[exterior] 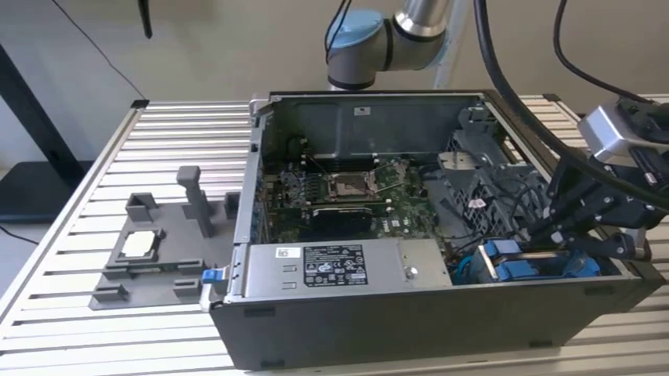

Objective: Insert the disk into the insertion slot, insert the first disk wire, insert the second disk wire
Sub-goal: 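Insert the second disk wire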

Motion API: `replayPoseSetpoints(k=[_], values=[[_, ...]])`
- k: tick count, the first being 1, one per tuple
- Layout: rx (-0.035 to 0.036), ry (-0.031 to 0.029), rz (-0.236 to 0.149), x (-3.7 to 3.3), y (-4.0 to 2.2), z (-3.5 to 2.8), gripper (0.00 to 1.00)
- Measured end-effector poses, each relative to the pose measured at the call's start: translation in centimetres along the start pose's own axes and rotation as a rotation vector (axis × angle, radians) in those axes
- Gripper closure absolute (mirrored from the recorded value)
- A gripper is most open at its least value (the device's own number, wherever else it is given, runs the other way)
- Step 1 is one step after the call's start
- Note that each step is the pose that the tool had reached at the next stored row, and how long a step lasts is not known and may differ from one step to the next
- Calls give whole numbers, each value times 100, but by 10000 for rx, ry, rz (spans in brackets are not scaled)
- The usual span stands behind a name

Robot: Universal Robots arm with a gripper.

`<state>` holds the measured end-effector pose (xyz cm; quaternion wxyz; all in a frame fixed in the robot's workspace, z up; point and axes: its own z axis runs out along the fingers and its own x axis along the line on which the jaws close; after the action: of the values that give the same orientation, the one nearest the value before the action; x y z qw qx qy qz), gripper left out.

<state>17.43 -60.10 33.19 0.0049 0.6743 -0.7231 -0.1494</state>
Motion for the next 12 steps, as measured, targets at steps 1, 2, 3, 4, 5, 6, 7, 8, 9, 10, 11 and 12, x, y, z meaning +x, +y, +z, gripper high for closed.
replayPoseSetpoints(k=[1,2,3,4,5,6,7,8,9,10,11,12], values=[[3,19,11,2,-2,8,84],[6,37,19,3,-3,16,84],[7,45,23,5,-5,23,84],[7,42,23,6,-6,27,84],[7,38,23,7,-7,31,84],[7,38,23,7,-8,35,84],[7,43,24,8,-9,40,84],[7,43,24,9,-9,42,84],[7,42,23,9,-10,43,84],[7,39,23,10,-10,45,84],[7,36,23,10,-10,46,84],[7,36,22,10,-11,46,84]])
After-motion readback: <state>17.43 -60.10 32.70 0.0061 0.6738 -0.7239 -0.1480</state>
